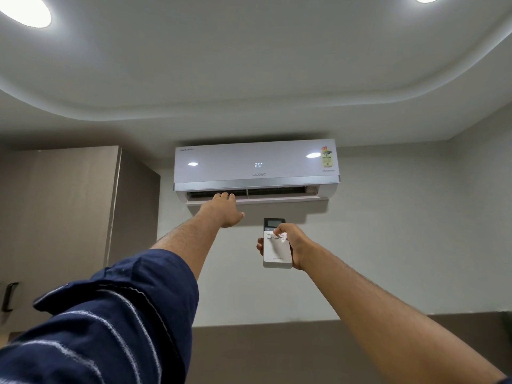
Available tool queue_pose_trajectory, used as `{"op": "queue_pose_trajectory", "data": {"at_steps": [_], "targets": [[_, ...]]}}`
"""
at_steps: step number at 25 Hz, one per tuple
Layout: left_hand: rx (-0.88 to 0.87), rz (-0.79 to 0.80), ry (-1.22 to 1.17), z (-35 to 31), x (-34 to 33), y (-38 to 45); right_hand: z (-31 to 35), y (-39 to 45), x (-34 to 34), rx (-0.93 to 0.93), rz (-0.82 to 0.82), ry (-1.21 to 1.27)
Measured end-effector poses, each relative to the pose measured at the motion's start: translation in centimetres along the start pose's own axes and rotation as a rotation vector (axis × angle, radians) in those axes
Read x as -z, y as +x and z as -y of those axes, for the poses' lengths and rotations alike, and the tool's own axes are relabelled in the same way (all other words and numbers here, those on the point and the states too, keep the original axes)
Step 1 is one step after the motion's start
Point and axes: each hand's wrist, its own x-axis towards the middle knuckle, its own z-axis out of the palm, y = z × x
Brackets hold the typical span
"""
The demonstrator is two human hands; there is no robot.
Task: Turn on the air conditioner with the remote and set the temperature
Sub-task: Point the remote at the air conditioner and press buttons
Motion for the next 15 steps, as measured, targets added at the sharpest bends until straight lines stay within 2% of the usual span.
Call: {"op": "queue_pose_trajectory", "data": {"at_steps": [15], "targets": [[-0.021,0.000,-0.037,-1.2,-0.4,0.2,-0.2,-0.1,1.0,-0.005,-0.011,-0.054]]}}
